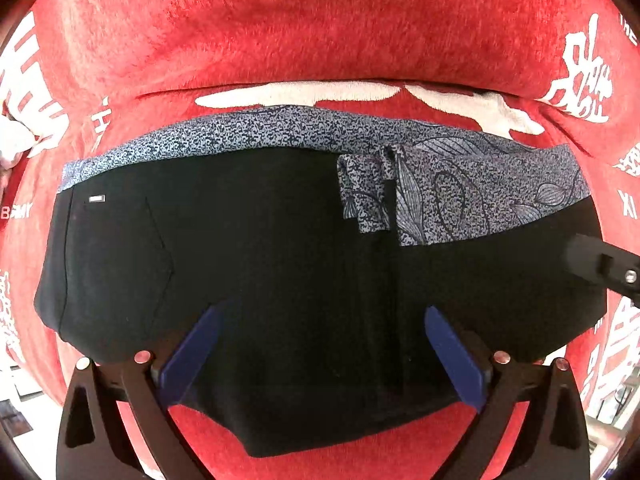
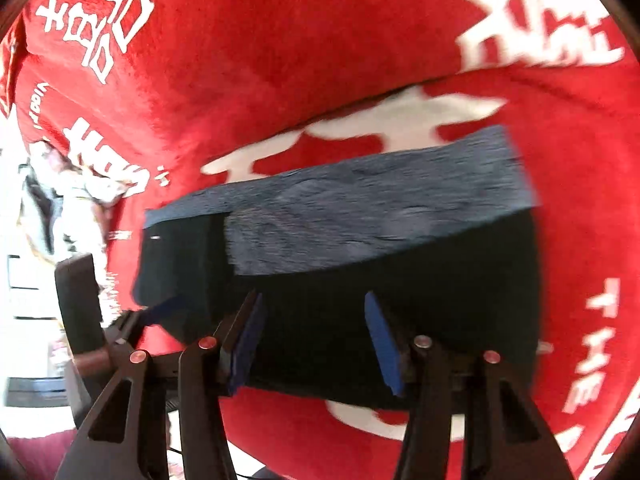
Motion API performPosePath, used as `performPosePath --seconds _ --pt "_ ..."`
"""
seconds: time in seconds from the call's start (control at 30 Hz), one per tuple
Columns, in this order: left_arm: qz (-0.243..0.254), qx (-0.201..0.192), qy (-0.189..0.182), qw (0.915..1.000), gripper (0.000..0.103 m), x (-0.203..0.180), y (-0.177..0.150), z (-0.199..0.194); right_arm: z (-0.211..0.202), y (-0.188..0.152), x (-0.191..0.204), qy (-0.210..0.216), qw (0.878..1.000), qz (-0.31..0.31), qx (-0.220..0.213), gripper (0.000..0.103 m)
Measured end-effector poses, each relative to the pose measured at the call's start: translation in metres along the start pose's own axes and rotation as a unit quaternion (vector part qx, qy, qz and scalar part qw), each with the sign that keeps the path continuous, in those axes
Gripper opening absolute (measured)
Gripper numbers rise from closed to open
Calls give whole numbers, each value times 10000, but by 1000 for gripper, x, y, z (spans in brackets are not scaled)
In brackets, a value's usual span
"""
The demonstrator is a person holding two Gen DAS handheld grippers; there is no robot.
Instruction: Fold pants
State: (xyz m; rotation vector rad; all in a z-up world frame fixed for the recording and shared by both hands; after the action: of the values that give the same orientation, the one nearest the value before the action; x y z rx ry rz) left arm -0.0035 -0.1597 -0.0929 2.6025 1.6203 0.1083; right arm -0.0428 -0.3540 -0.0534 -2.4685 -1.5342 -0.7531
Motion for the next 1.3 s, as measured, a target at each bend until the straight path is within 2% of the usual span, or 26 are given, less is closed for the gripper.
performPosePath --seconds 0.13,0.27,0.4,0.77,0.87,1.0,1.17,1.23,1.3 --pt "30 38 50 10000 102 -1 0 1 -11 -4 -17 -350 9993 7 -132 62" --pt "65 52 132 9999 102 -3 1 1 -4 -15 -31 -285 9990 346 -57 63" --pt "67 66 185 9998 102 -5 1 1 -5 -20 -30 -187 9990 405 -72 63" --pt "-35 40 236 9997 102 -9 -9 -15 -8 -27 -25 -322 9994 135 46 63" --pt "-123 4 266 9996 102 -1 -16 -23 -5 -29 -13 -501 9985 -200 82 66" --pt "-390 21 325 9987 102 25 -31 -28 7 -34 23 -615 9914 -1134 223 67" --pt "-876 111 434 9951 102 67 -56 -27 31 -53 76 -630 9686 -2371 396 68" --pt "-1028 147 460 9935 102 82 -65 -25 47 -62 92 -811 9541 -2847 456 68" --pt "-1122 182 438 9926 102 91 -70 -20 59 -67 100 -989 9452 -3080 446 68"
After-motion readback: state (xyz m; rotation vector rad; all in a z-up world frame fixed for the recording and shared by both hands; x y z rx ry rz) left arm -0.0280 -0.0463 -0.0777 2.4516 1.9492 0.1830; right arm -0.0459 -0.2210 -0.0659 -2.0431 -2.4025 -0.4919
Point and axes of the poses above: each gripper's, at about its wrist camera, not at the fingertips, and z roughly the way its jaws point, x to its left, y to its top, the point moved 6 cm from there along z, roughly the way its jaws point, and after that the axes turned 2 degrees about y, right-handed, at the moved point
